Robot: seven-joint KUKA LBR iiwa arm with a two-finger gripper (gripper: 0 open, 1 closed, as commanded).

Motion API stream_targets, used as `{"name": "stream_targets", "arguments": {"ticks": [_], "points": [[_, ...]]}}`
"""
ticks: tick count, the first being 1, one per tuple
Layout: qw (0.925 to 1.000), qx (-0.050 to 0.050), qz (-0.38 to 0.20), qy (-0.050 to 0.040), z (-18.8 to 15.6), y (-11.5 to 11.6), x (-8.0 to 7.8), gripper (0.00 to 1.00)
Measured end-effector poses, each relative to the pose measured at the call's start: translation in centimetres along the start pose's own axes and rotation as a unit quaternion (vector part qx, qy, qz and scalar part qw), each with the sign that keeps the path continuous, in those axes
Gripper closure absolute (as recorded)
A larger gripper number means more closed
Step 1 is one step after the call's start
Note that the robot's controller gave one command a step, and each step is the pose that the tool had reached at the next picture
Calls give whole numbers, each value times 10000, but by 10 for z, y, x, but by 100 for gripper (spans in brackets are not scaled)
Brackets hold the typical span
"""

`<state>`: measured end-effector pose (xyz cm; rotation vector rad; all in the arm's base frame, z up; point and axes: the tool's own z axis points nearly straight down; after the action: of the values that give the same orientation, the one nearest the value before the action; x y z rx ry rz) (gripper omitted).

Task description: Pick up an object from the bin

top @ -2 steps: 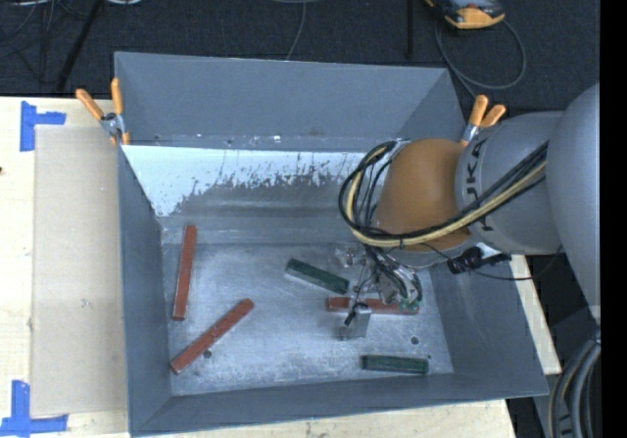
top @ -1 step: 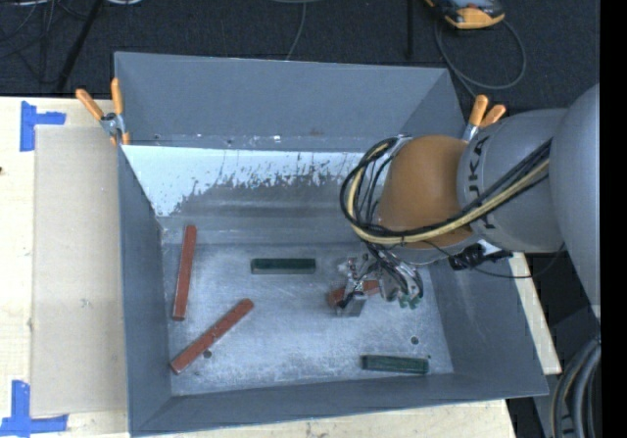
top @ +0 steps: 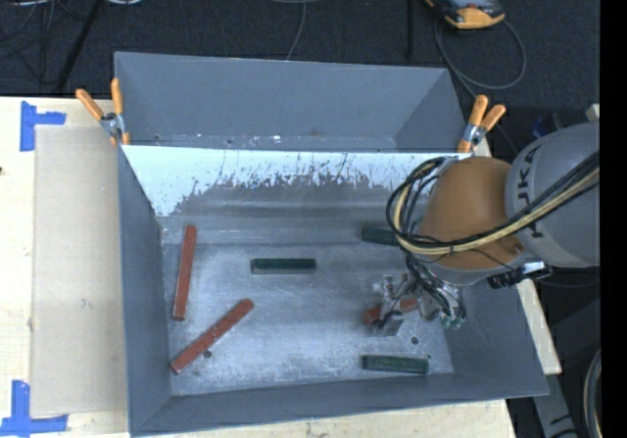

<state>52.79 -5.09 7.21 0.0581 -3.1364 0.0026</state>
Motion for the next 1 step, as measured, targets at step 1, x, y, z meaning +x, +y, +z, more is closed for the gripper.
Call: {"name": "stream_targets", "arguments": {"ticks": [1], "points": [[9693,-1,-2460,-21,3,-80,18,100]]}}
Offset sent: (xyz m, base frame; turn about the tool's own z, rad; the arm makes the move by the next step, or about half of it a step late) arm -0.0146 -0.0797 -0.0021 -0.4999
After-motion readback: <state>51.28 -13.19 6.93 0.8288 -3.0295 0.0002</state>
